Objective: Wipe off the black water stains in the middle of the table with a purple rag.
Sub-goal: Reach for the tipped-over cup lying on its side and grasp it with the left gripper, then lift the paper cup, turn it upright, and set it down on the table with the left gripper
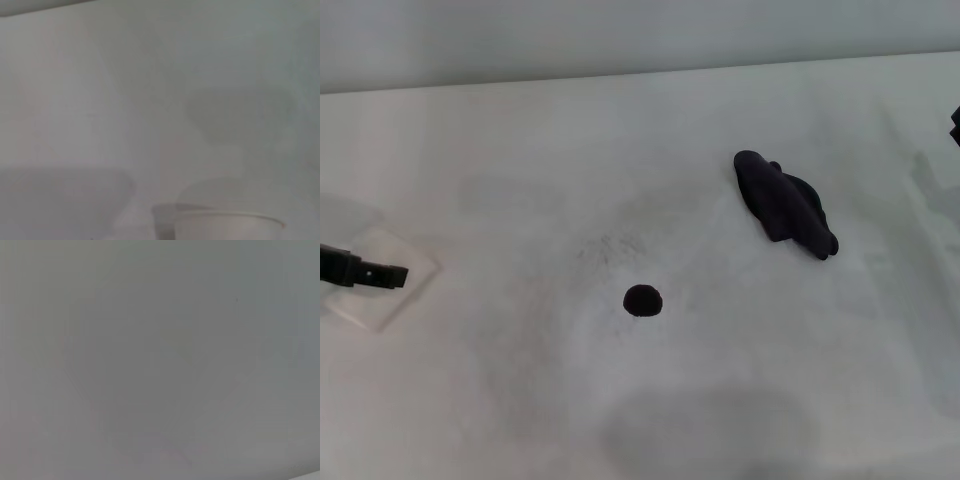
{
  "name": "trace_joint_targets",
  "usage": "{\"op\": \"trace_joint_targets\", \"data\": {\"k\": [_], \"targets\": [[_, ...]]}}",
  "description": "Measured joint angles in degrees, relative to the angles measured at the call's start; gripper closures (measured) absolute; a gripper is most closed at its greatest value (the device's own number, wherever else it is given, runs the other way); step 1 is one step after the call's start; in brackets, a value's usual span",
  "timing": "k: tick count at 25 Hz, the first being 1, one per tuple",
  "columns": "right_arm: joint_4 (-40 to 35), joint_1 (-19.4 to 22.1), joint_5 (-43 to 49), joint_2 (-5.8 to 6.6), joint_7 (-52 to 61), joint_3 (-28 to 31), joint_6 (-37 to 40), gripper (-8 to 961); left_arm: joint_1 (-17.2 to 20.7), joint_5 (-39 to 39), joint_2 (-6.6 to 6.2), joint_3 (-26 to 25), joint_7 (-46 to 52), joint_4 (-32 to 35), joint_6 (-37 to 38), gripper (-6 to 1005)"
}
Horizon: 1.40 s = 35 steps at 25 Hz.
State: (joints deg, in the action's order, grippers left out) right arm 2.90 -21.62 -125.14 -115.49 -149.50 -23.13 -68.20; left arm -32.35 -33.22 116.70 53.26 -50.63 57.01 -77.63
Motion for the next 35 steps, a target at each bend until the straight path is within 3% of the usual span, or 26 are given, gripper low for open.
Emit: {"op": "trace_joint_targets", "data": {"k": [21,35], "targets": [[0.0,0.0,0.0,-0.08,0.1,0.0,0.2,128,0.6,-0.1,1.4,0.0,-2.3,-1.7,2.5,151],[0.0,-0.1,0.1,-0.09,0.8,-0.2,0.1,129,0.7,-0.8,1.69,0.0,-2.8,-1.7,3.2,155]]}}
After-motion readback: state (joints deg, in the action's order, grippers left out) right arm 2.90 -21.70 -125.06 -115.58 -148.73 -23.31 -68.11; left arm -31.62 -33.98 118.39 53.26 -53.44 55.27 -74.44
